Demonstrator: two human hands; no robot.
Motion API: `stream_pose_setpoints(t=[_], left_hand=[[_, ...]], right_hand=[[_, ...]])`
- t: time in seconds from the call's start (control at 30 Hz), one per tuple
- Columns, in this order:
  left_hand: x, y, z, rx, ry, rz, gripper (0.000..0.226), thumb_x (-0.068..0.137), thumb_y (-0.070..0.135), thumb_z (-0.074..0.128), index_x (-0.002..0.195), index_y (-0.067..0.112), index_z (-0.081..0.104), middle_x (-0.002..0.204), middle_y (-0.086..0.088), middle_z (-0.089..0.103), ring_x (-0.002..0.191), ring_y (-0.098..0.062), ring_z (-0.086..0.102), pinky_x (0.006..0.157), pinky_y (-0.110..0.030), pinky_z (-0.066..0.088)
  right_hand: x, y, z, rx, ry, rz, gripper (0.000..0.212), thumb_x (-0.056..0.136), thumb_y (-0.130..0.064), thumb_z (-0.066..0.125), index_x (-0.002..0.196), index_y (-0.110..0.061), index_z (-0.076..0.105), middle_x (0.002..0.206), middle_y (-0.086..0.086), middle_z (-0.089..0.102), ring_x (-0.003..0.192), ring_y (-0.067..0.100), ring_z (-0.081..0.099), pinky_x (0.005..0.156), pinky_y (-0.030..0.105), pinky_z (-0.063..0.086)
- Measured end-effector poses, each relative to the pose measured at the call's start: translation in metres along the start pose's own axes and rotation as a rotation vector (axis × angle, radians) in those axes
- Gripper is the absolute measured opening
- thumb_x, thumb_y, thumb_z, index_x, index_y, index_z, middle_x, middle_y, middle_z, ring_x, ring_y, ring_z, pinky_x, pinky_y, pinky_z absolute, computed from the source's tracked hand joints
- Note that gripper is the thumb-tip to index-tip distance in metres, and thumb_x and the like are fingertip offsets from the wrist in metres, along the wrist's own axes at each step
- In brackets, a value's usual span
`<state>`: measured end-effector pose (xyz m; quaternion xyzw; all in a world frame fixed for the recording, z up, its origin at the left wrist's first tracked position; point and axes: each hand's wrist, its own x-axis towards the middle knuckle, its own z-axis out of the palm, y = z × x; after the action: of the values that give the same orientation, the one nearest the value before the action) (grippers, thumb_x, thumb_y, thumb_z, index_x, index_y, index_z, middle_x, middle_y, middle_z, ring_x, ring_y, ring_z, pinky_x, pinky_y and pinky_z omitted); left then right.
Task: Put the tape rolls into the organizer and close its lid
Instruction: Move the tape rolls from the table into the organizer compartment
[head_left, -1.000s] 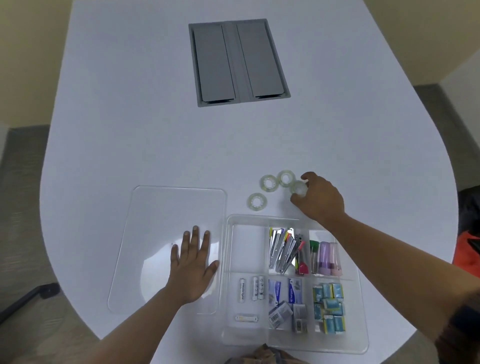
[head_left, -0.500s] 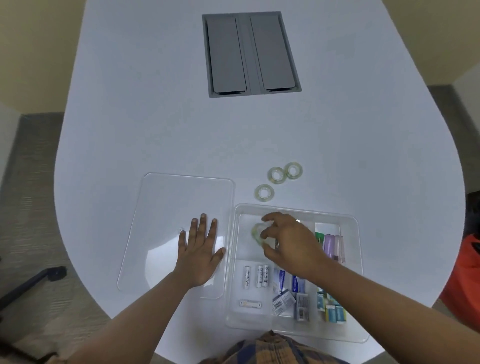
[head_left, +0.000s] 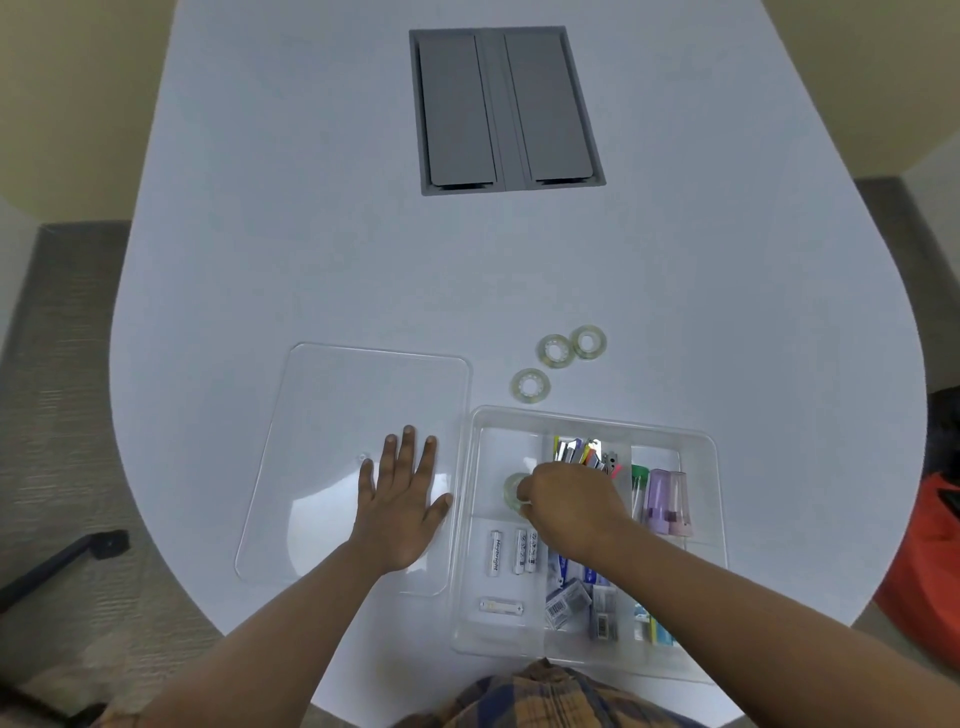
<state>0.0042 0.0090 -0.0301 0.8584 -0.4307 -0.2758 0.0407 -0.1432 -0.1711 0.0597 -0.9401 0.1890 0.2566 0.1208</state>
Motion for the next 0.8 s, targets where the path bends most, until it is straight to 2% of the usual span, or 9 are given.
stream_pose_setpoints(t=[0.13, 0.23, 0.33, 0.43, 0.5, 0.6, 0.67, 0.73, 0.8], left_hand=[[0.0, -0.002, 0.003, 0.01, 0.005, -0.002, 0.073, 0.095, 0.06, 0.017, 0.141, 0.033, -0.033, 0.149, 0.006, -0.042, 0.139, -0.018, -0.037, 0.113, -0.047, -0.019], [0.0, -0.003, 0.004, 0.013, 0.022, -0.003, 0.072, 0.095, 0.06, 0.016, 0.142, 0.033, -0.032, 0.151, 0.005, -0.04, 0.139, -0.017, -0.037, 0.112, -0.045, -0.02], [-0.001, -0.002, 0.005, 0.013, 0.04, 0.001, 0.073, 0.094, 0.061, 0.016, 0.144, 0.032, -0.029, 0.153, 0.004, -0.036, 0.141, -0.018, -0.033, 0.113, -0.045, -0.019], [-0.002, -0.002, 0.005, 0.006, 0.07, 0.008, 0.073, 0.09, 0.065, 0.008, 0.145, 0.032, -0.025, 0.154, 0.005, -0.034, 0.142, -0.018, -0.03, 0.113, -0.044, -0.019], [-0.004, -0.001, 0.004, -0.013, 0.09, 0.011, 0.073, 0.088, 0.066, 0.007, 0.147, 0.033, -0.023, 0.155, 0.006, -0.031, 0.144, -0.016, -0.028, 0.114, -0.043, -0.018], [-0.006, 0.004, -0.002, -0.089, 0.13, 0.003, 0.076, 0.09, 0.063, 0.025, 0.153, 0.028, -0.002, 0.159, 0.004, -0.02, 0.147, -0.019, -0.019, 0.118, -0.046, -0.007], [-0.008, 0.01, -0.009, -0.118, 0.228, -0.019, 0.07, 0.09, 0.053, 0.044, 0.15, 0.019, 0.027, 0.163, -0.005, -0.003, 0.149, -0.024, -0.011, 0.118, -0.047, 0.003], [-0.007, 0.016, -0.021, -0.158, 0.354, -0.019, 0.057, 0.088, 0.043, 0.053, 0.137, 0.014, 0.048, 0.161, -0.013, 0.016, 0.149, -0.029, 0.003, 0.115, -0.046, 0.014], [-0.001, 0.022, -0.034, -0.218, 0.42, 0.019, 0.044, 0.088, 0.034, 0.059, 0.125, 0.011, 0.058, 0.155, -0.013, 0.031, 0.147, -0.03, 0.018, 0.113, -0.048, 0.025]], right_hand=[[0.002, 0.001, 0.002, 0.02, -0.015, 0.009, 0.015, 0.089, -0.014, 0.057, 0.097, -0.017, 0.07, 0.09, 0.005, 0.065, 0.084, 0.027, 0.067, 0.061, 0.029, 0.042], [0.0, 0.004, 0.004, 0.098, 0.031, -0.013, 0.023, 0.094, -0.026, 0.051, 0.106, -0.019, 0.069, 0.099, 0.005, 0.067, 0.092, 0.028, 0.067, 0.069, 0.033, 0.05], [-0.007, 0.008, 0.004, 0.232, 0.108, -0.014, 0.031, 0.095, -0.035, 0.048, 0.116, -0.023, 0.066, 0.111, 0.0, 0.067, 0.102, 0.024, 0.065, 0.077, 0.033, 0.05], [-0.016, 0.015, 0.006, 0.341, 0.252, -0.026, 0.026, 0.092, -0.03, 0.054, 0.113, -0.022, 0.067, 0.102, -0.002, 0.068, 0.098, 0.022, 0.064, 0.078, 0.033, 0.053], [-0.022, 0.022, 0.008, 0.359, 0.379, -0.032, 0.023, 0.087, -0.023, 0.063, 0.108, -0.017, 0.071, 0.096, 0.002, 0.069, 0.094, 0.024, 0.064, 0.079, 0.038, 0.053], [-0.027, 0.035, 0.016, 0.319, 0.531, 0.012, 0.032, 0.08, -0.018, 0.073, 0.112, -0.014, 0.07, 0.108, 0.005, 0.069, 0.102, 0.027, 0.064, 0.085, 0.041, 0.052], [-0.029, 0.043, 0.023, 0.296, 0.554, 0.042, 0.043, 0.08, -0.023, 0.073, 0.122, -0.015, 0.064, 0.127, 0.007, 0.064, 0.12, 0.029, 0.058, 0.095, 0.043, 0.048], [-0.028, 0.051, 0.032, 0.264, 0.541, 0.061, 0.056, 0.085, -0.034, 0.069, 0.135, -0.015, 0.054, 0.148, 0.007, 0.047, 0.139, 0.028, 0.04, 0.108, 0.043, 0.037], [-0.026, 0.057, 0.04, 0.233, 0.514, 0.072, 0.066, 0.09, -0.045, 0.061, 0.145, -0.016, 0.04, 0.159, 0.005, 0.028, 0.149, 0.024, 0.02, 0.116, 0.041, 0.023]])
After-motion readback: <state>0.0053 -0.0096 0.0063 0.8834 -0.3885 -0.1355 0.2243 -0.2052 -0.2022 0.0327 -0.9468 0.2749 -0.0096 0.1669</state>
